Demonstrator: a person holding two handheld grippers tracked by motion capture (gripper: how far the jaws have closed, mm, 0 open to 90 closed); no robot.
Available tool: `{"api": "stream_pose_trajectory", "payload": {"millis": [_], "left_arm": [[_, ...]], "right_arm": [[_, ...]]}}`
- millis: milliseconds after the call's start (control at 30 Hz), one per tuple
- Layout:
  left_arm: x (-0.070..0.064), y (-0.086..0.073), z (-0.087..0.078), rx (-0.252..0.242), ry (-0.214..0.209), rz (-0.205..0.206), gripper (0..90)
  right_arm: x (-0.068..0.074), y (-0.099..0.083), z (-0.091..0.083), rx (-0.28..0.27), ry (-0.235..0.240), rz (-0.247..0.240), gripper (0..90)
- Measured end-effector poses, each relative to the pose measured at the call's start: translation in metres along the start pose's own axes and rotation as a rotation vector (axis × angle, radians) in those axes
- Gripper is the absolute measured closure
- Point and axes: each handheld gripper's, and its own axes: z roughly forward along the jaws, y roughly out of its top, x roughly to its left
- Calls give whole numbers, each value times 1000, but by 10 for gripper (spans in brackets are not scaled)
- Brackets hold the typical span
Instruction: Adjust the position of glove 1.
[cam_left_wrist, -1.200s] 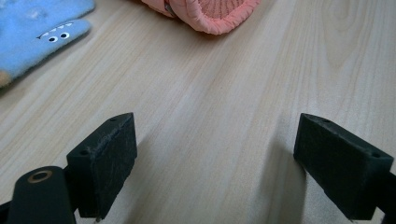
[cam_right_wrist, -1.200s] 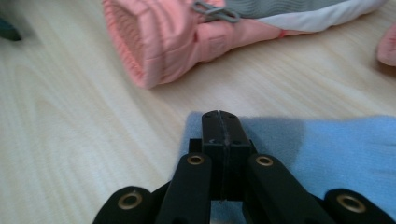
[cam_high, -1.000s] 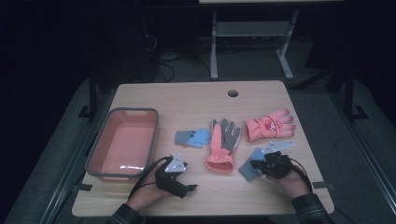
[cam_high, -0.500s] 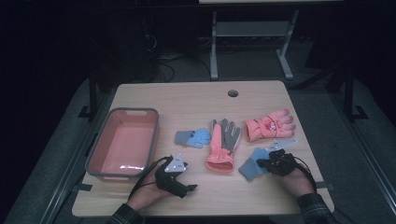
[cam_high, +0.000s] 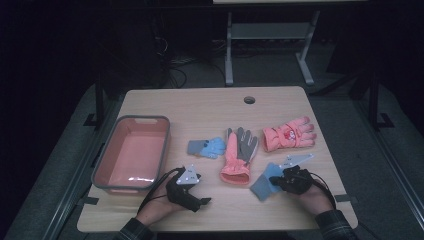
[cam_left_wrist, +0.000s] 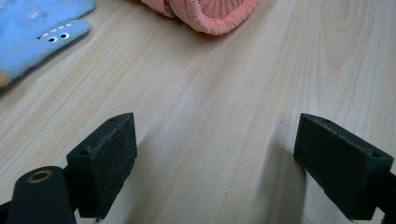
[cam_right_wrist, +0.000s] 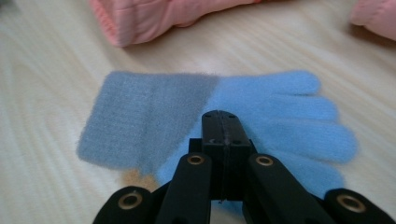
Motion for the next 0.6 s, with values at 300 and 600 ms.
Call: {"api": "stream_pose_trajectory", "payload": {"millis": [300,600], "left_arm": [[0,0,0,-3,0,2,125],[0,0,0,-3,0,3,125]], "right_arm": [[23,0,2,8,28,-12,899],[49,1,5,16,70,-44,899]]}}
